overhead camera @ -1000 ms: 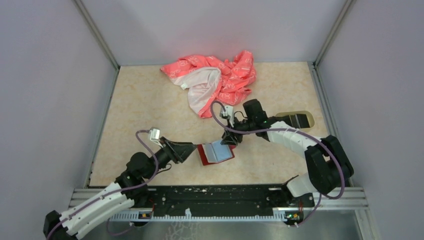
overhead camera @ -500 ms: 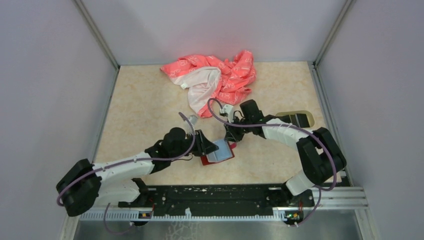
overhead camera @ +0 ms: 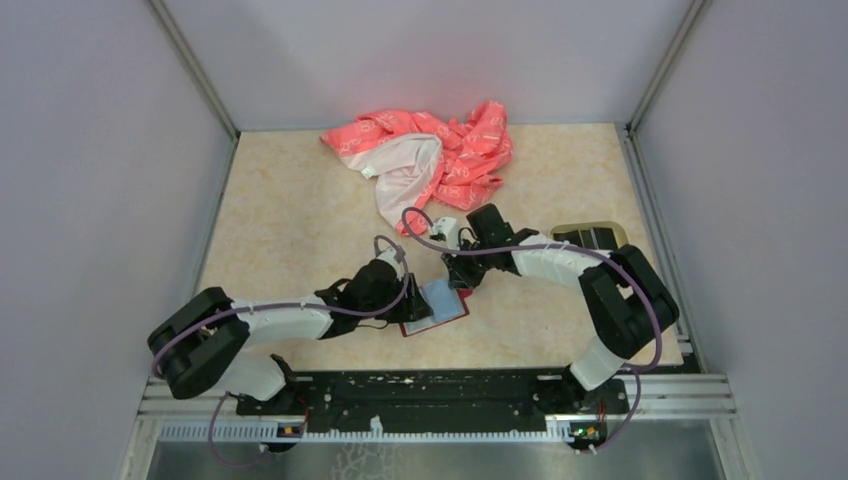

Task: Put the credit cards into the card holder
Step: Open the card holder at the center of the board.

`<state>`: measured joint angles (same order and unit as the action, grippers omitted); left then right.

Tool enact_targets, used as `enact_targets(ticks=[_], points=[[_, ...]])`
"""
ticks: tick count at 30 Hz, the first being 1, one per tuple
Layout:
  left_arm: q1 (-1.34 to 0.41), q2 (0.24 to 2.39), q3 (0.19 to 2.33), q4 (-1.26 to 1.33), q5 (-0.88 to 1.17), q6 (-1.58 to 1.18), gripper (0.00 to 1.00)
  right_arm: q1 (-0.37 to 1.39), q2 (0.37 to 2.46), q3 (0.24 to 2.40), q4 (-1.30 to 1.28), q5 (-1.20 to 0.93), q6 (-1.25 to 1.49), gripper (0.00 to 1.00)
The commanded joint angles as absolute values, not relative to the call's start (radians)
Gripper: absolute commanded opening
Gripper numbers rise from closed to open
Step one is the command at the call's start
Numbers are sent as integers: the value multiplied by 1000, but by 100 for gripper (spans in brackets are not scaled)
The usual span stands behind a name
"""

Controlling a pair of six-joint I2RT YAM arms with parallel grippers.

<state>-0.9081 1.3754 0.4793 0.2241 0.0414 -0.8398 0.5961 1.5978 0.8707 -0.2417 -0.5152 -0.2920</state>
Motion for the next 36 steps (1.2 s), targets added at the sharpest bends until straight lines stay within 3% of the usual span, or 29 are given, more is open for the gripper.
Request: enact_targets(ticks=[1,25,36], points=[[-913,1424,476,244,26,-822,56,620,1598,926,-256,-461,-317,10],[-881,1495,405,420,102,-847,63,703,1659,954,-301,-458,-339,7],[-874,1547,406,442,116,-844,65,707,1711,971,-292,-587,-255,7]])
